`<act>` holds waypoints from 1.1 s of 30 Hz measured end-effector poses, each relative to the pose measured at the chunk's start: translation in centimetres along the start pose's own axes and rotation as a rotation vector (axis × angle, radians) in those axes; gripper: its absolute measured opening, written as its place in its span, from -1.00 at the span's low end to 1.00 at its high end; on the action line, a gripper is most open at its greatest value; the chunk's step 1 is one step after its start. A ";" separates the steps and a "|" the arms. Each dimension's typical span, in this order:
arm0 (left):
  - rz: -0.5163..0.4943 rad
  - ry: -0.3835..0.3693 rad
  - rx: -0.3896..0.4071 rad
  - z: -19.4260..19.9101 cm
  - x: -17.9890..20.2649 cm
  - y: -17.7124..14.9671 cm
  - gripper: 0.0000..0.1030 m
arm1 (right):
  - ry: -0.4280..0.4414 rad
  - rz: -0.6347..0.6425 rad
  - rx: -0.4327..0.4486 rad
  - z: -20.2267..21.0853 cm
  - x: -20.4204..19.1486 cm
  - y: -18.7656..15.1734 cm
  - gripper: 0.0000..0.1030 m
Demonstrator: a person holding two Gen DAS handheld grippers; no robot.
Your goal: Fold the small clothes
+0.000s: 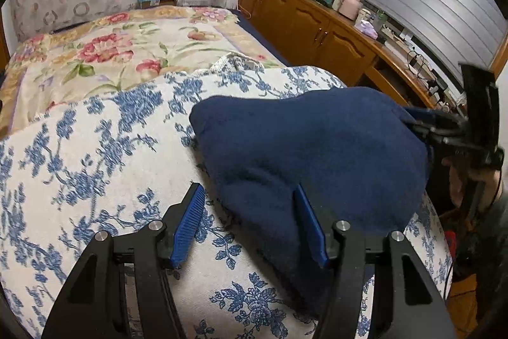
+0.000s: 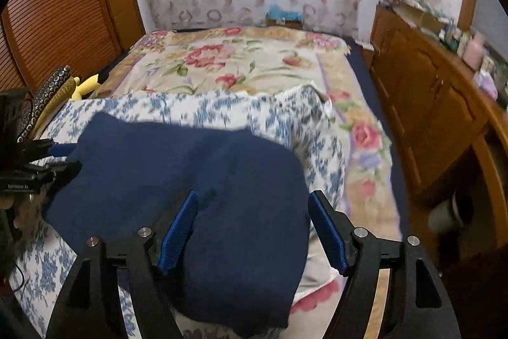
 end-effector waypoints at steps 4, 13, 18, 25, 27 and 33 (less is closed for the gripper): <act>0.005 -0.009 0.005 -0.2 0.1 0.0 0.17 | 0.048 -0.063 -0.038 -0.9 1.1 -0.2 0.45; 0.011 -0.060 0.004 -0.6 0.9 0.2 -0.06 | 0.107 -0.048 -0.053 -2.0 1.0 0.8 0.16; 0.016 -0.076 0.006 -0.8 1.0 0.2 -0.24 | 0.136 -0.028 -0.056 -2.0 0.2 0.9 -0.20; -0.009 -0.112 0.082 1.7 2.3 0.9 -0.64 | 0.119 0.023 0.008 -0.4 -0.5 1.0 -0.57; -0.020 -0.125 0.121 3.2 2.9 1.3 -0.66 | 0.104 0.045 0.056 0.8 -1.1 1.5 -0.58; -0.032 -0.108 0.276 10.3 2.6 2.9 -0.67 | 0.093 0.117 0.172 4.6 -4.1 4.6 -0.59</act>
Point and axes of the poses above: each gripper's, at about its wrist camera, not at the fingertips, and z roughly against the way its jaws point, x to its right, y to its top, the point moved 7 cm from there along -z, roughly the way its jaws point, and after that the axes turned 1 degree about -y, right-handed, at the moved point
